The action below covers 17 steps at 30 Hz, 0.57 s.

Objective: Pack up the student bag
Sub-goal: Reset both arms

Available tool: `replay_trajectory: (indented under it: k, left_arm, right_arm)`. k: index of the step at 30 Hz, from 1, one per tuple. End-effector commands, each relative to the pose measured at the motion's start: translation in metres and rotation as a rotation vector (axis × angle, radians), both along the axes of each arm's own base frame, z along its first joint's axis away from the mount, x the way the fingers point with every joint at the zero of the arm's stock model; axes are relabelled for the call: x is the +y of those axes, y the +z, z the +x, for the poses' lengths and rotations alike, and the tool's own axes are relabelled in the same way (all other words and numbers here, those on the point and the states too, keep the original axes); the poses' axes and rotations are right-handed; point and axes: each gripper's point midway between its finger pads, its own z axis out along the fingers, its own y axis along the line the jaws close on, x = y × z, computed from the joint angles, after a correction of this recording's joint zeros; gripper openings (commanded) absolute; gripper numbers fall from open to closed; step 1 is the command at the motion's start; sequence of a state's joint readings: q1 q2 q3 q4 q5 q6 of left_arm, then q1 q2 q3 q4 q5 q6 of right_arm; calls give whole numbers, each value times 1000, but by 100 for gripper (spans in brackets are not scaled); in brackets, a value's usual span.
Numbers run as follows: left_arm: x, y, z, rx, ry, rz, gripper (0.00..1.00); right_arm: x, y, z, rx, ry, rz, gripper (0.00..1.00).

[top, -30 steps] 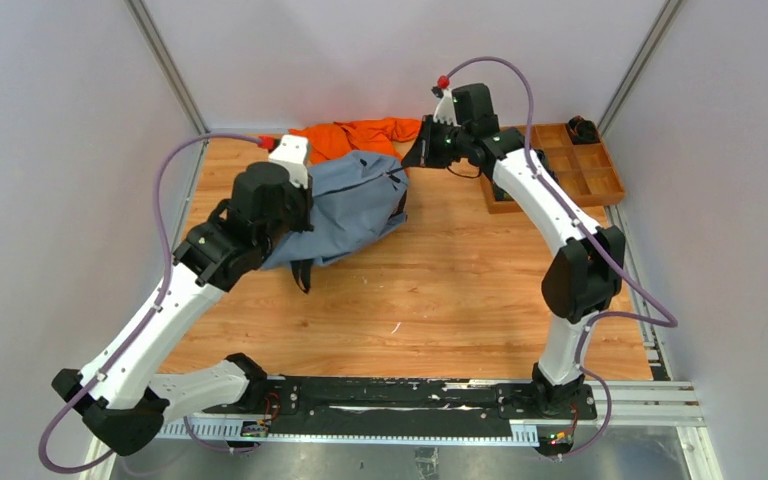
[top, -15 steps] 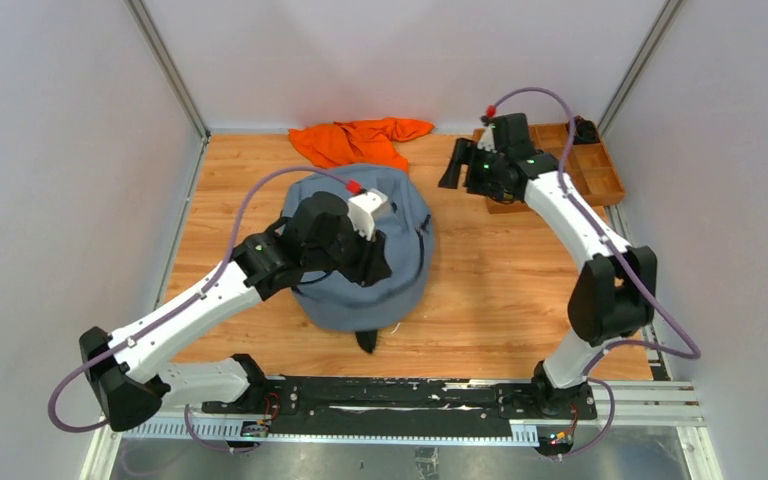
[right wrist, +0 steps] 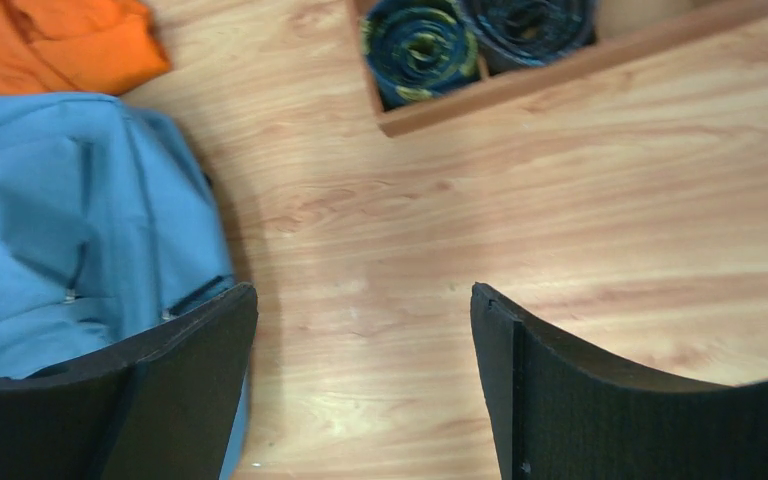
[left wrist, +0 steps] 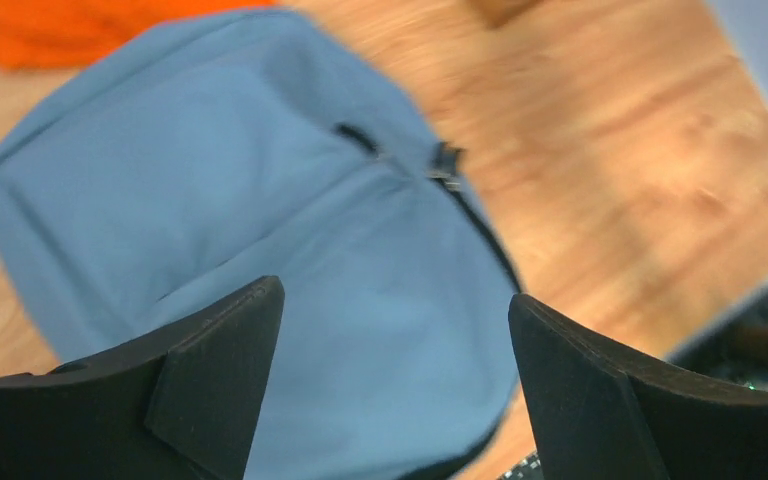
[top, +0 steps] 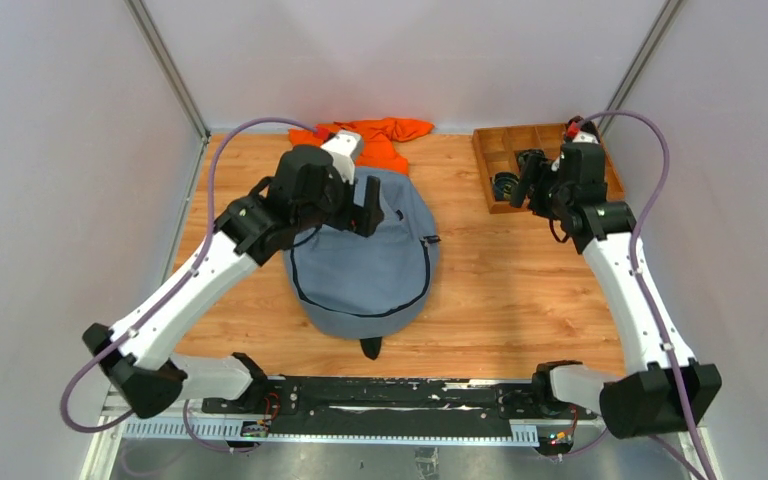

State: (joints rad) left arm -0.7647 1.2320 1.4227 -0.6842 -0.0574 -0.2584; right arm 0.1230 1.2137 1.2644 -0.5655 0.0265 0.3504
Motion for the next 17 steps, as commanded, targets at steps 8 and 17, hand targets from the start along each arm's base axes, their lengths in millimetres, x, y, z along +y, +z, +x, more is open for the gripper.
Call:
replay_trajectory:
  k: [8,17]
  left_arm:
    - [92,-79,51,170,426,140,96]
    - [106,-74,44,133,454,154,96]
  right_arm:
    - [-72,-11,-65,-41,-300,-207,84]
    - [-98,28,-83,-151,-456,-229,90]
